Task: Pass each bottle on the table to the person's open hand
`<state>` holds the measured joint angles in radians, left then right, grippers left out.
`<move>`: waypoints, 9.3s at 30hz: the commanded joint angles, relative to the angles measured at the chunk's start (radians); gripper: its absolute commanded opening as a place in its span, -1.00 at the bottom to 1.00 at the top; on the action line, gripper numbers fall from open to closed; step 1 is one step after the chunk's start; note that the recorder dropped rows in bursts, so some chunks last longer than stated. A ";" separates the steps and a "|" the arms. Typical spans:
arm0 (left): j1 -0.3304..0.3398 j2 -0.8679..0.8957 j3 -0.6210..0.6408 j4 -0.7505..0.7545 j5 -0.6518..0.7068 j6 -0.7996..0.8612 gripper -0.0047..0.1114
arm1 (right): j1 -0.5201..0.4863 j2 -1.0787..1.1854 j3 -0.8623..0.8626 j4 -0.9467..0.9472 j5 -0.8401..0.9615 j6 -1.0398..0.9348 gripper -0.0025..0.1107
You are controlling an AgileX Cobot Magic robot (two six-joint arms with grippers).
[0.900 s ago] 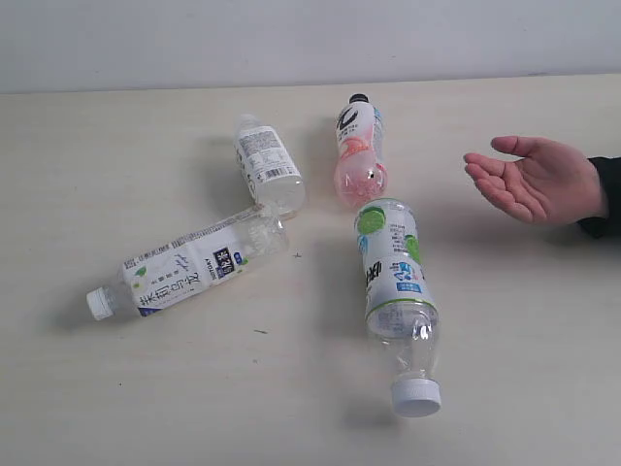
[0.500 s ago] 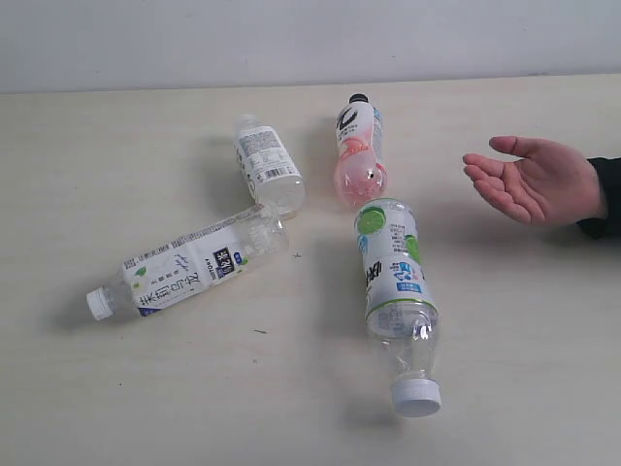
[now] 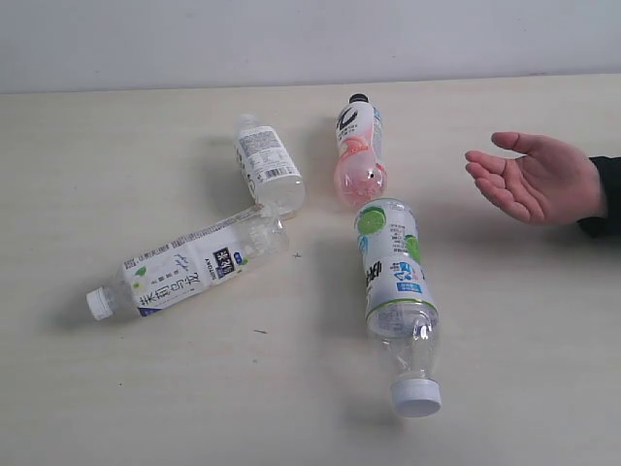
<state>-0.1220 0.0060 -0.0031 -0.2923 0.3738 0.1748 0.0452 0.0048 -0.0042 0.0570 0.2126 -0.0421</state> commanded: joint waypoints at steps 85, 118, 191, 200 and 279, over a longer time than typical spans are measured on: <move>-0.005 0.313 -0.387 0.185 -0.755 -0.423 -0.92 | 0.002 -0.005 0.004 -0.004 -0.013 -0.009 -0.96; -0.421 1.718 -1.402 0.205 0.588 0.007 0.14 | 0.002 -0.005 0.004 -0.005 -0.013 -0.009 -0.96; -0.435 1.994 -1.369 0.219 0.556 0.527 0.58 | 0.002 -0.005 0.004 -0.005 -0.013 -0.009 -0.96; -0.435 2.021 -1.370 0.182 0.559 0.523 0.58 | 0.002 -0.005 0.004 -0.005 -0.013 -0.009 -0.96; -0.754 2.453 -2.242 -0.252 0.226 -0.611 -0.92 | 0.002 -0.005 0.004 -0.002 -0.013 -0.009 -0.96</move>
<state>-0.8802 2.4437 -2.2342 -0.4948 0.6634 -0.4370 0.0452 0.0048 -0.0042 0.0570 0.2126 -0.0421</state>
